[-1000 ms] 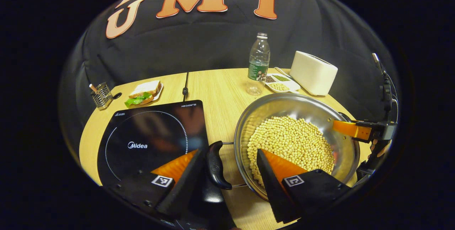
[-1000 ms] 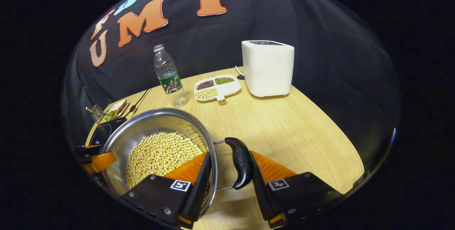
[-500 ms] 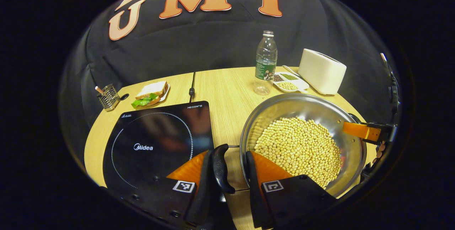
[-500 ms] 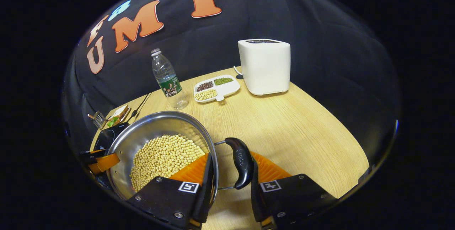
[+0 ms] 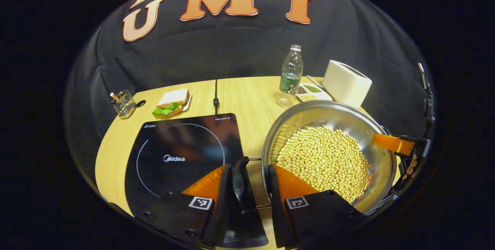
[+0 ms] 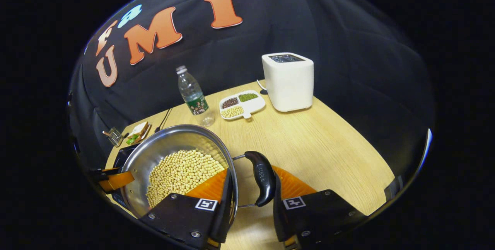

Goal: First push the handle of the pot to place it horizontally, then grasp the pot with both hands and set it on the induction cooktop.

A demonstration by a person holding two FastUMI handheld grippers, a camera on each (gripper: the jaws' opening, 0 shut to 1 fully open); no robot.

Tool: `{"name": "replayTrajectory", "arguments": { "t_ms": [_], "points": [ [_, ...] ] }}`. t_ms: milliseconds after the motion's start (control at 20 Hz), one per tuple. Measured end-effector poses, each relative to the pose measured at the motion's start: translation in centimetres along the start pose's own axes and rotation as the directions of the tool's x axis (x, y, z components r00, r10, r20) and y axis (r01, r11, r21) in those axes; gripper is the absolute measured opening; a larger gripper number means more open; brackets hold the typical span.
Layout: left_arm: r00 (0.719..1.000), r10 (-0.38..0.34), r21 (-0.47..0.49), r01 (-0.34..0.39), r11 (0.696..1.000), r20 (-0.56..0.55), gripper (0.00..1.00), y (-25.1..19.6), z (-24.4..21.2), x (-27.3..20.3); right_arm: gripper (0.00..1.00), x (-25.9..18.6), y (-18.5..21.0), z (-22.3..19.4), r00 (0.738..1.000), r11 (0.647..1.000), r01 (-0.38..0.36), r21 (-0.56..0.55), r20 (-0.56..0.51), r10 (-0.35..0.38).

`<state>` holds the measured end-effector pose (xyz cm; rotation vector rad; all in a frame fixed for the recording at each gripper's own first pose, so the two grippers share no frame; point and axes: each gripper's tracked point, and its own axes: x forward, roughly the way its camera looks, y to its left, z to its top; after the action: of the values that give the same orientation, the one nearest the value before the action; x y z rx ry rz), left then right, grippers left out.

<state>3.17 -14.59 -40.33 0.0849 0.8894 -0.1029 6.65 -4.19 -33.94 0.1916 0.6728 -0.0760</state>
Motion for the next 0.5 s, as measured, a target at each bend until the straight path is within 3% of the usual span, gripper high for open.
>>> {"name": "replayTrajectory", "arguments": {
  "t_ms": [250,300,350,500],
  "points": [
    [0.998,0.021,-0.023,-0.02,1.0,0.054,0.54,3.6,2.9,-4.0,0.47,-2.4,4.2,2.9,0.998,0.999,-0.037,-0.031,0.041,0.038],
    [0.998,0.028,-0.031,-0.027,0.999,0.057,0.54,4.5,3.2,-4.5,0.42,-2.8,5.3,3.2,0.998,0.998,-0.045,-0.037,0.045,0.046],
    [0.997,0.037,-0.037,-0.035,0.999,0.061,0.54,5.5,3.5,-5.1,0.47,-3.1,6.3,3.6,0.997,0.998,-0.053,-0.046,0.046,0.055],
    [0.995,0.071,-0.061,-0.067,0.996,0.068,0.54,8.8,4.0,-6.6,0.47,-3.4,9.9,4.3,0.995,0.994,-0.088,-0.063,0.046,0.091]
  ]
}}
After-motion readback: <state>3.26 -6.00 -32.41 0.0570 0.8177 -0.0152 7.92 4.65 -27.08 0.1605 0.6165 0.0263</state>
